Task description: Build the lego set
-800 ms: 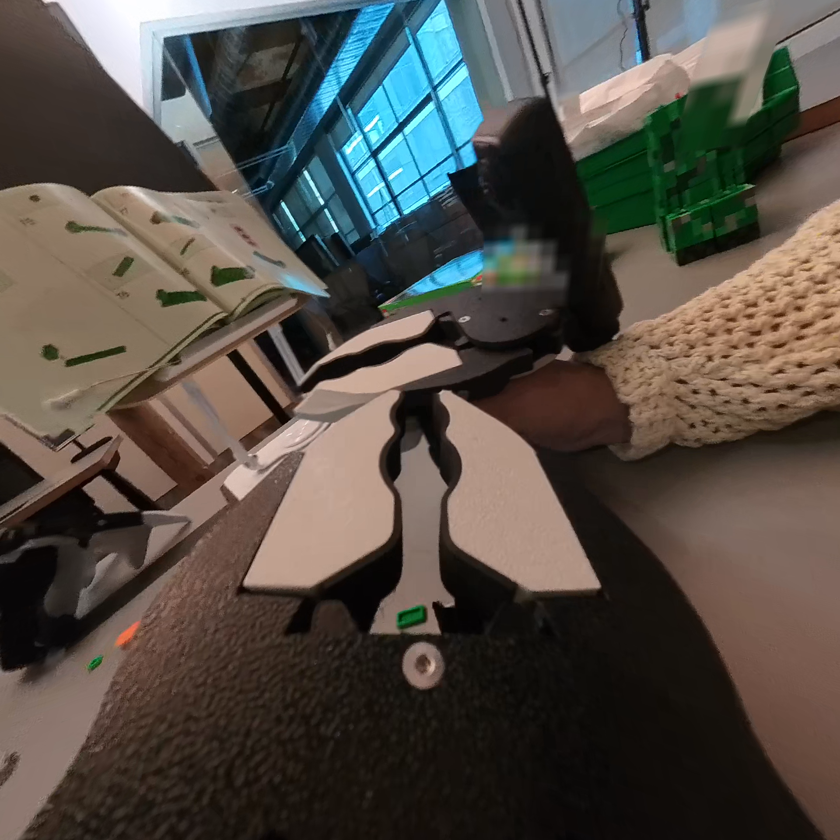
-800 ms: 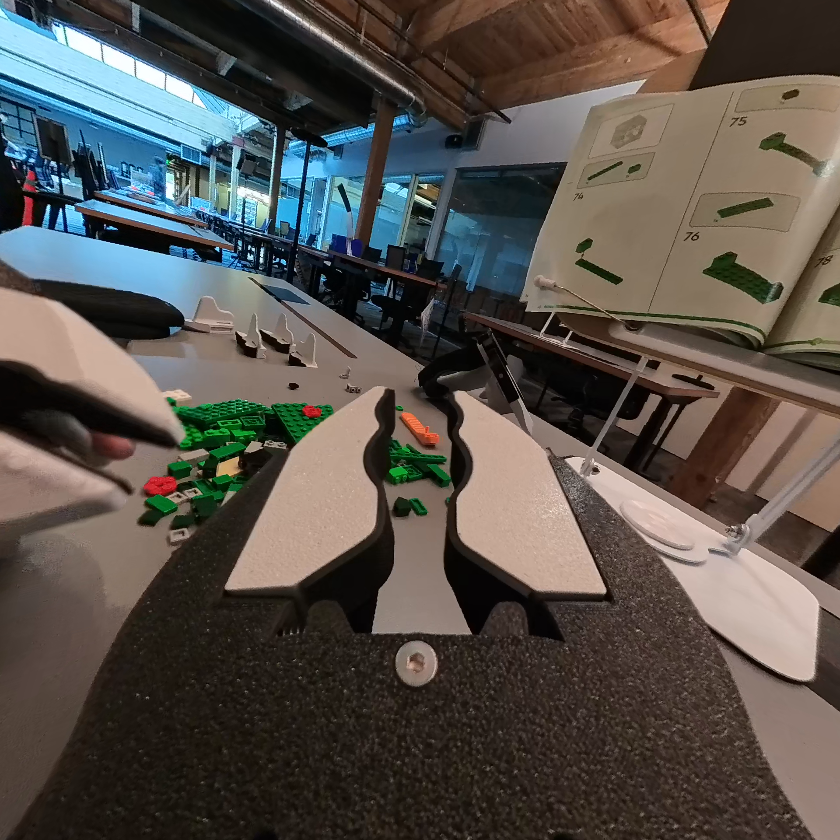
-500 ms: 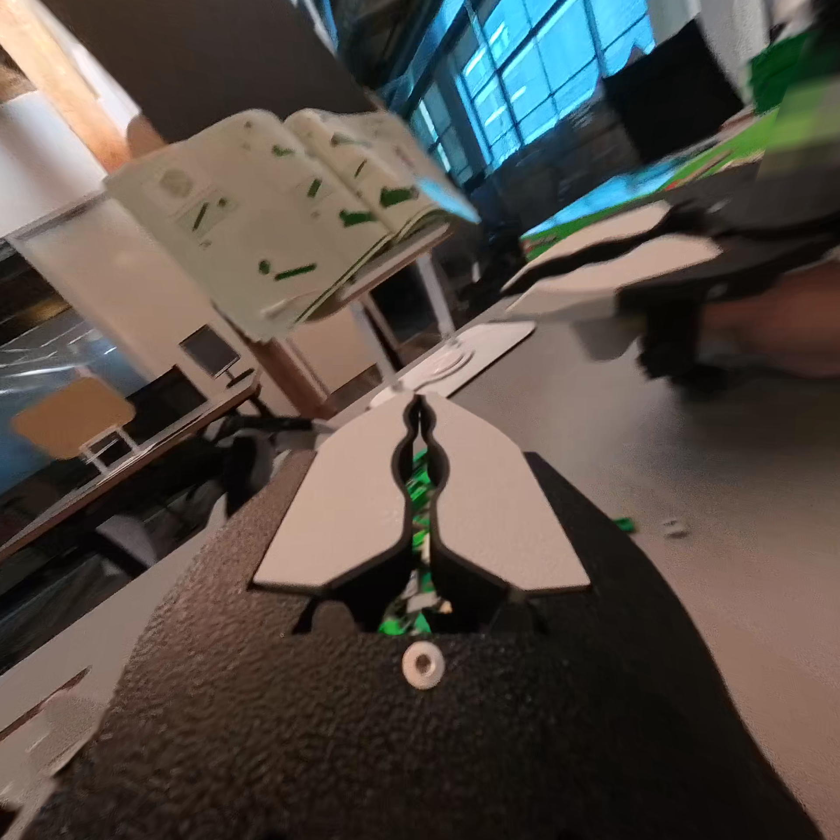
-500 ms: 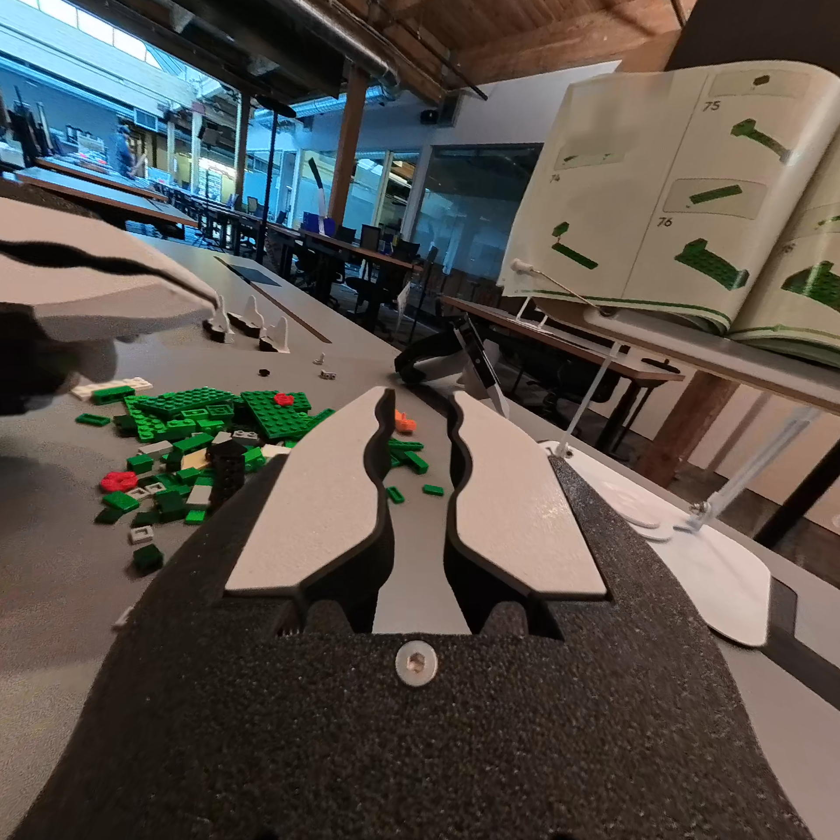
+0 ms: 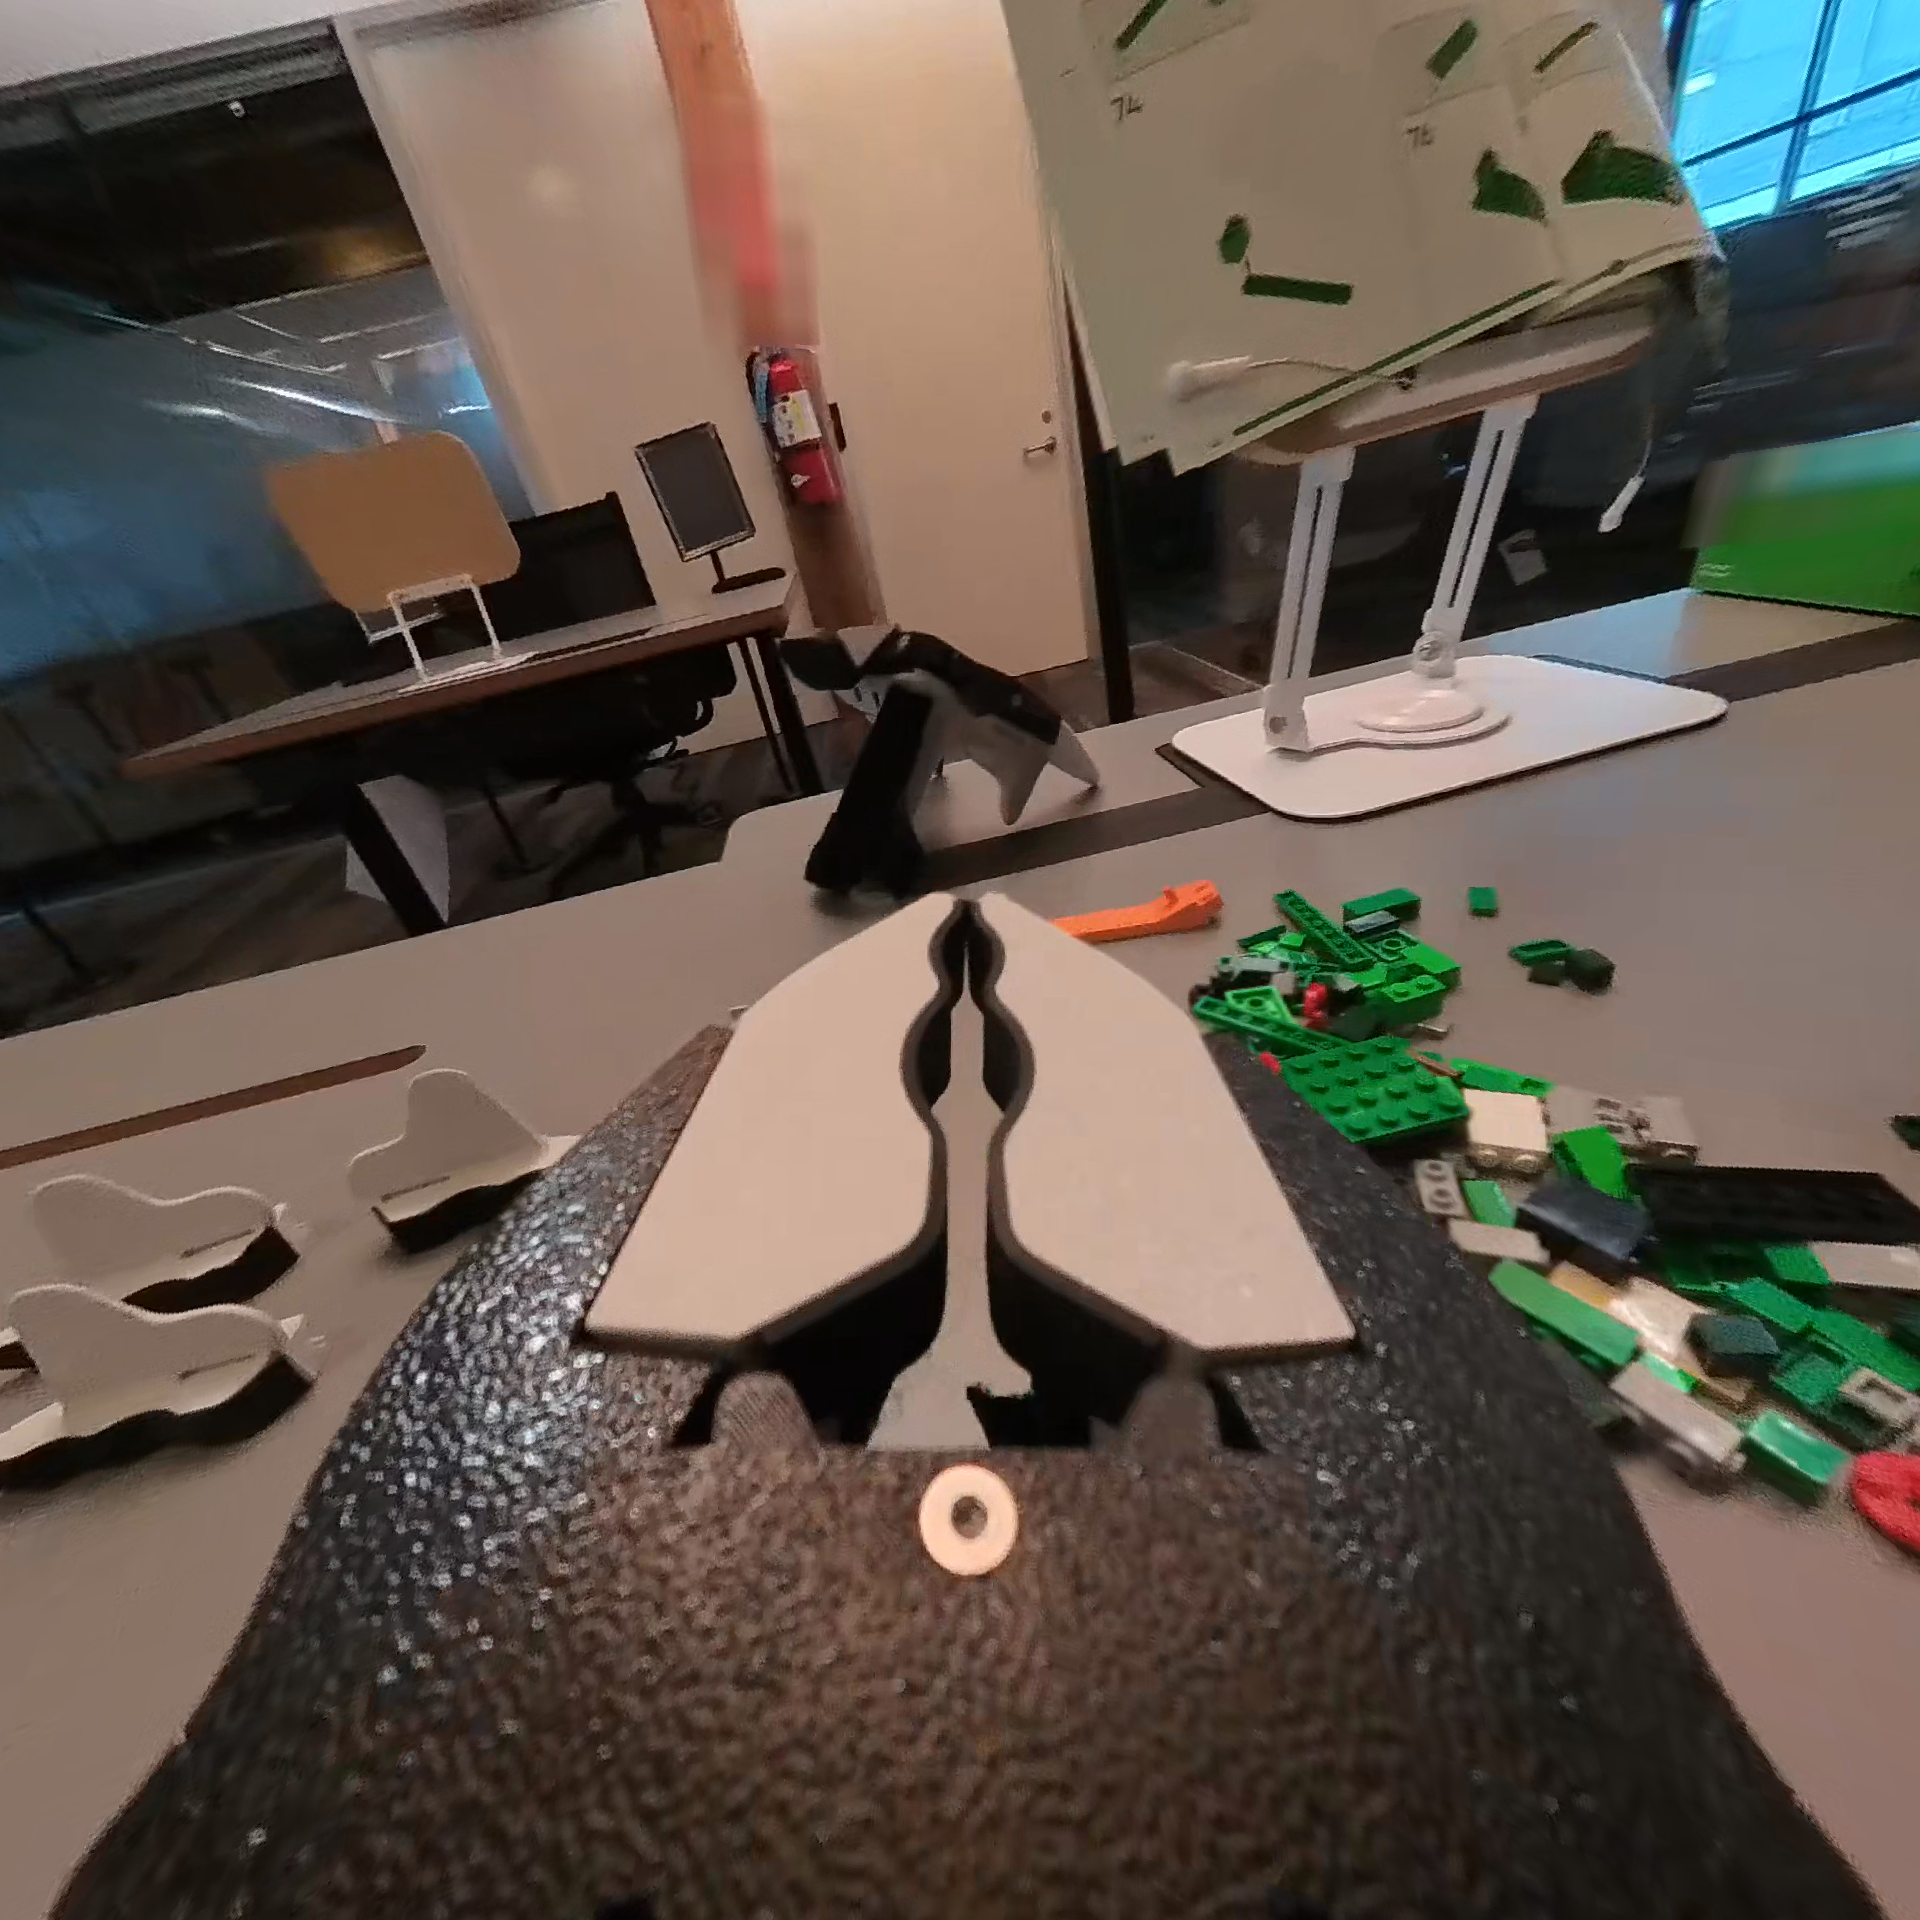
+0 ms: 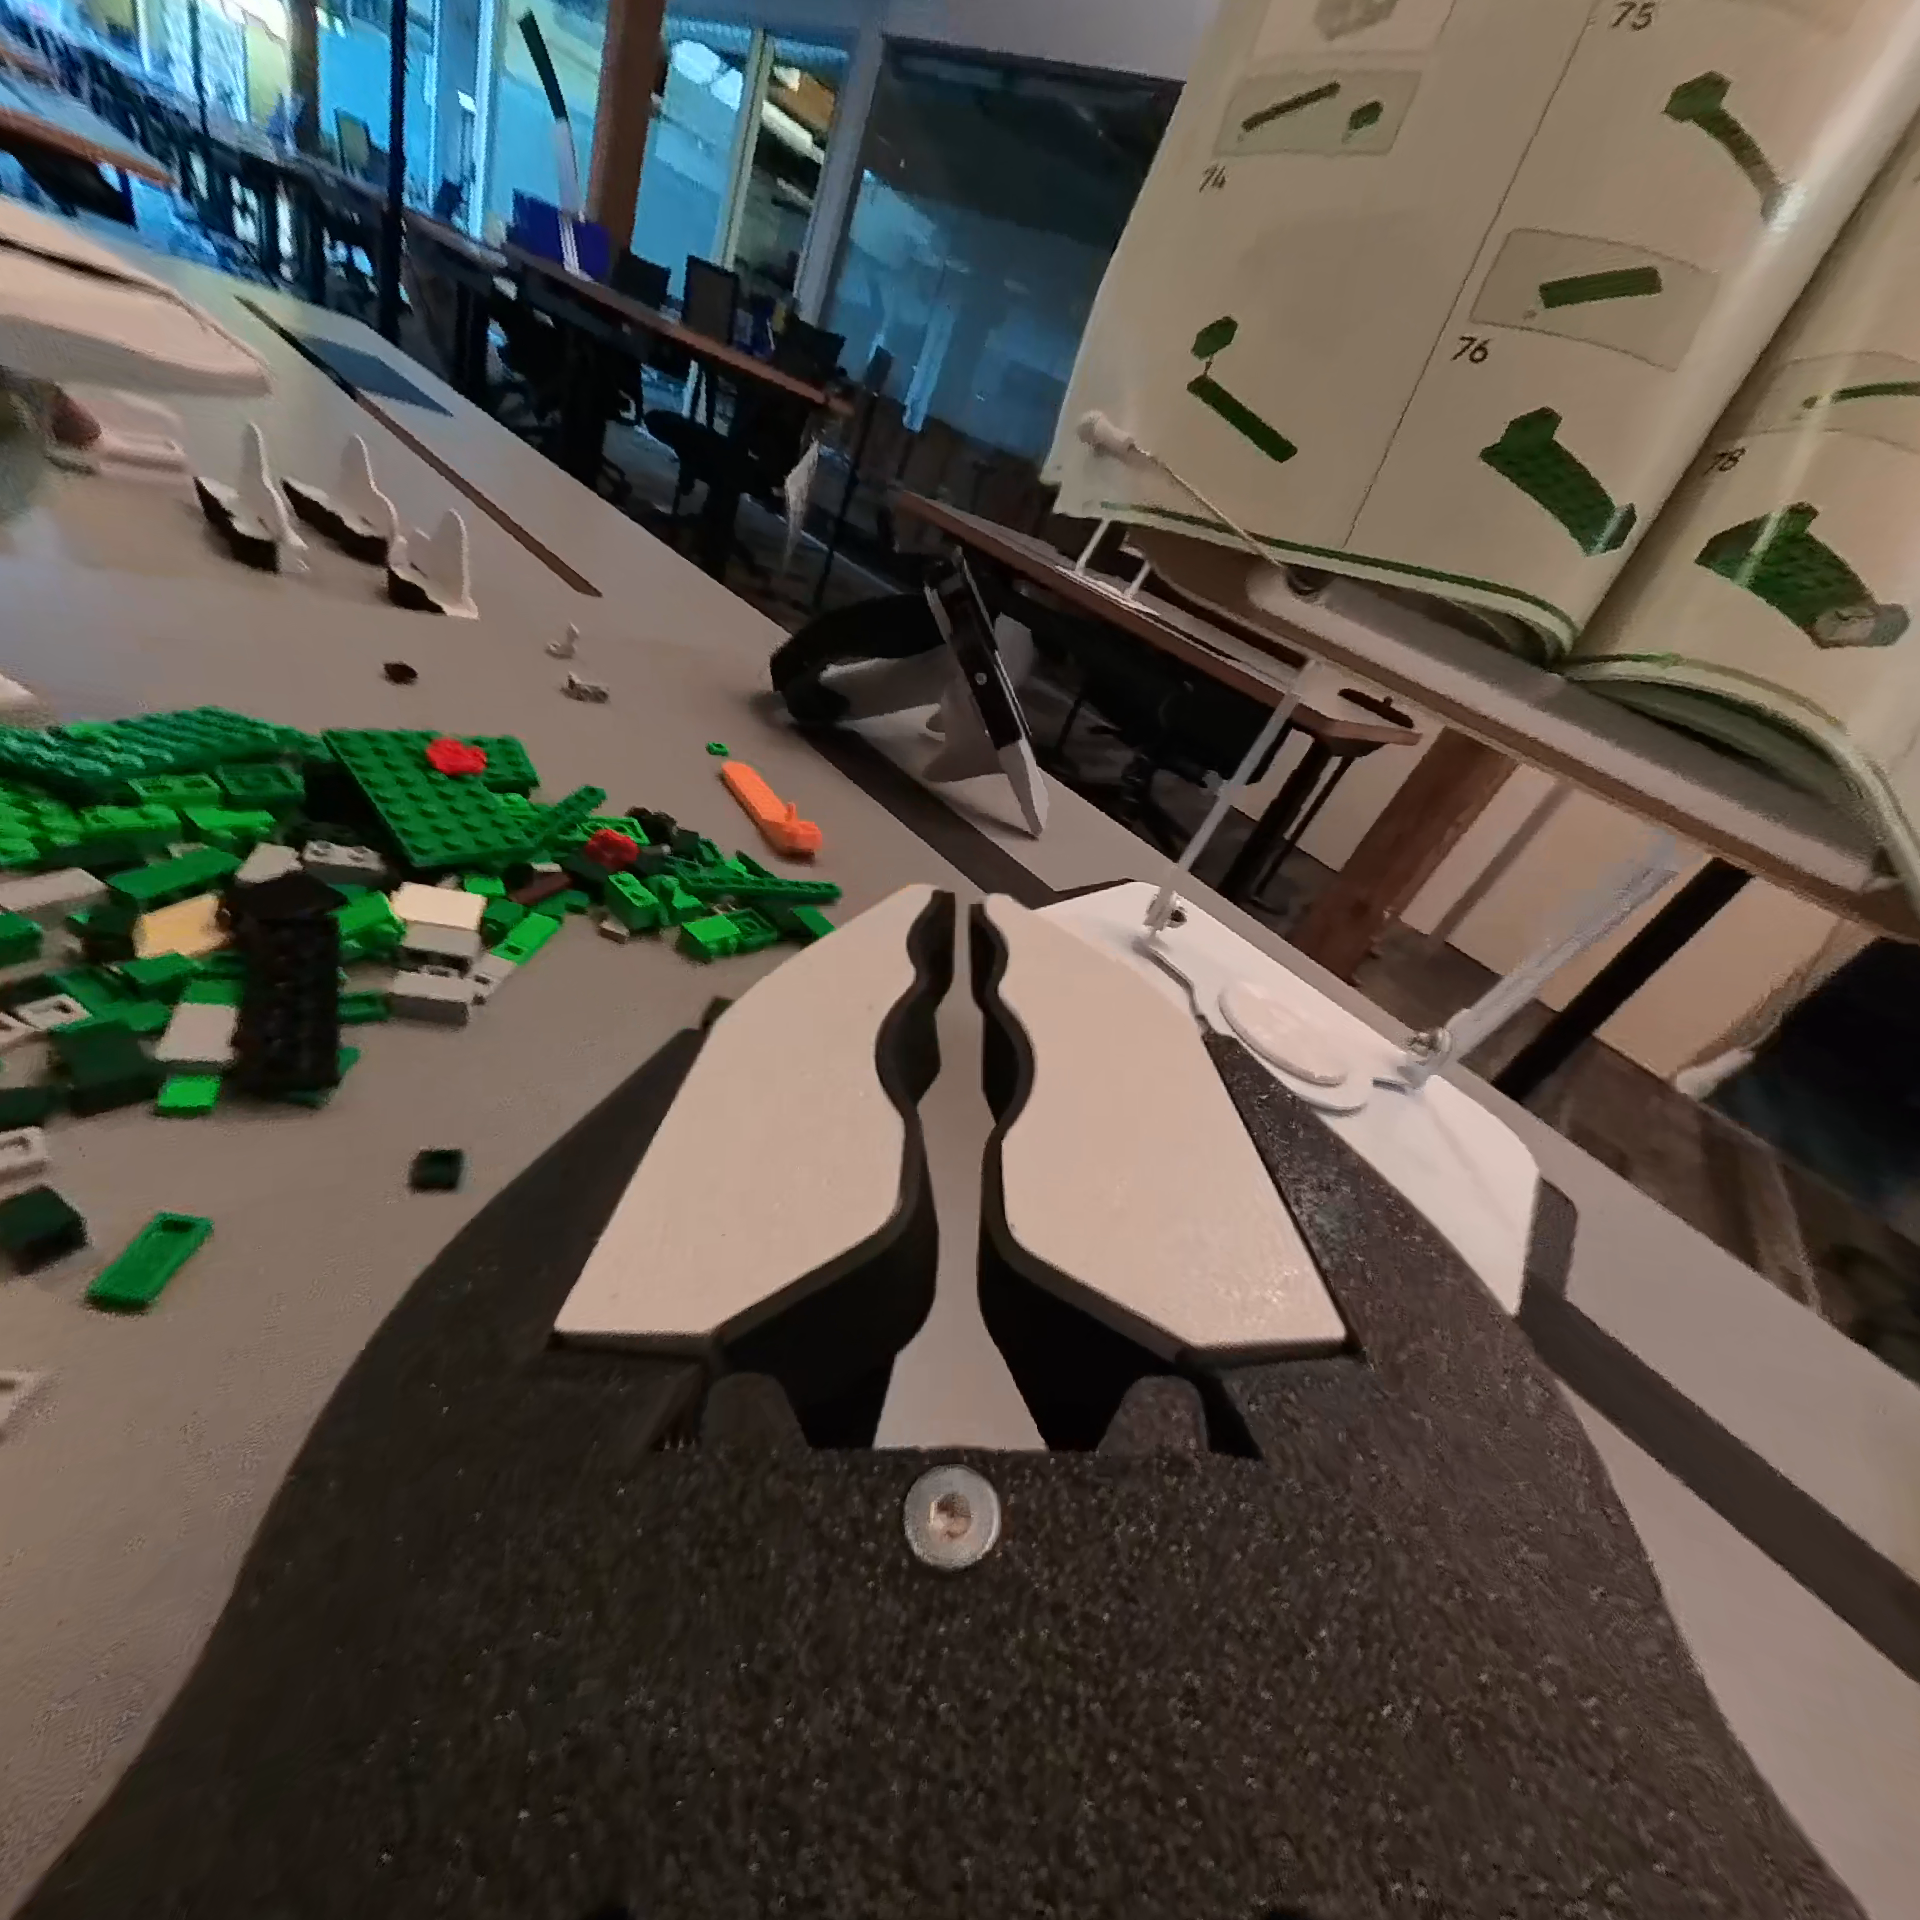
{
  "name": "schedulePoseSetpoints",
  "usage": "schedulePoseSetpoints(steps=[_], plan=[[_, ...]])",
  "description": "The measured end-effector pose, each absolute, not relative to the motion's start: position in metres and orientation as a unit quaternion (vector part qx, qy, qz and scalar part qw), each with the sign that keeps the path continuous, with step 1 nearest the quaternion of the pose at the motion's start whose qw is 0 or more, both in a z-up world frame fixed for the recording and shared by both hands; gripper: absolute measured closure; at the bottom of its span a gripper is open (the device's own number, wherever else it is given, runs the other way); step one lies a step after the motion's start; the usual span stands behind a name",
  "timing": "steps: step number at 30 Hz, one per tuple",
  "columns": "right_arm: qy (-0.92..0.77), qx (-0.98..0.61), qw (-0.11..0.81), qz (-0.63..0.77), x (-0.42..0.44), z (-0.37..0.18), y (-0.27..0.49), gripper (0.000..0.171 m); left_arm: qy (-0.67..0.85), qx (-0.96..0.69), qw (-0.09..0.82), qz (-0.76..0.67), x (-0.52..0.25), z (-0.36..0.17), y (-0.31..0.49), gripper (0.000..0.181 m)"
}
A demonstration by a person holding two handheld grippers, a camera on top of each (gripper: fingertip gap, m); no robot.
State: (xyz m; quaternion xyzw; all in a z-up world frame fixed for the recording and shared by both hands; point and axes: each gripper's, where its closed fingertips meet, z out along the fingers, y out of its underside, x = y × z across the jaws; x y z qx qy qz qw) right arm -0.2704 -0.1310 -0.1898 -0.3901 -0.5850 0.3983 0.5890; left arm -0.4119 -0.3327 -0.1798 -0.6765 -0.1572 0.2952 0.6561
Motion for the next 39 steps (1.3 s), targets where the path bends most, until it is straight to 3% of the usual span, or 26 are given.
schedulePoseSetpoints(steps=[7, 16, 20, 22, 25, 27, 35, 39], plan=[[-0.644, -0.381, 0.536, 0.39, -0.294, -0.206, -0.129, 0.171, -0.117, -0.702, 0.615, 0.339, -0.425, -0.182, -0.346, 0.181], [-0.67, -0.397, 0.452, 0.435, -0.329, -0.213, -0.136, 0.165, -0.14, -0.705, 0.634, 0.285, -0.432, -0.192, -0.351, 0.181], [-0.71, -0.478, 0.291, 0.428, -0.356, -0.227, -0.148, 0.161, -0.129, -0.67, 0.632, 0.367, -0.434, -0.182, -0.36, 0.181], [-0.691, -0.561, 0.176, 0.421, -0.372, -0.234, -0.154, 0.149, -0.119, -0.68, 0.621, 0.372, -0.432, -0.186, -0.357, 0.181], [-0.673, -0.639, 0.025, 0.372, -0.383, -0.25, -0.171, 0.145, -0.107, -0.687, 0.614, 0.374, -0.429, -0.188, -0.353, 0.181], [-0.691, -0.66, 0.01, 0.294, -0.386, -0.265, -0.169, 0.142, -0.103, -0.687, 0.615, 0.372, -0.427, -0.188, -0.352, 0.181], [-0.703, -0.683, 0.011, 0.199, -0.399, -0.281, -0.175, 0.144, -0.099, -0.688, 0.617, 0.368, -0.422, -0.188, -0.352, 0.181], [-0.715, -0.677, 0.035, 0.172, -0.401, -0.283, -0.171, 0.16, -0.095, -0.689, 0.616, 0.371, -0.42, -0.188, -0.352, 0.181]])
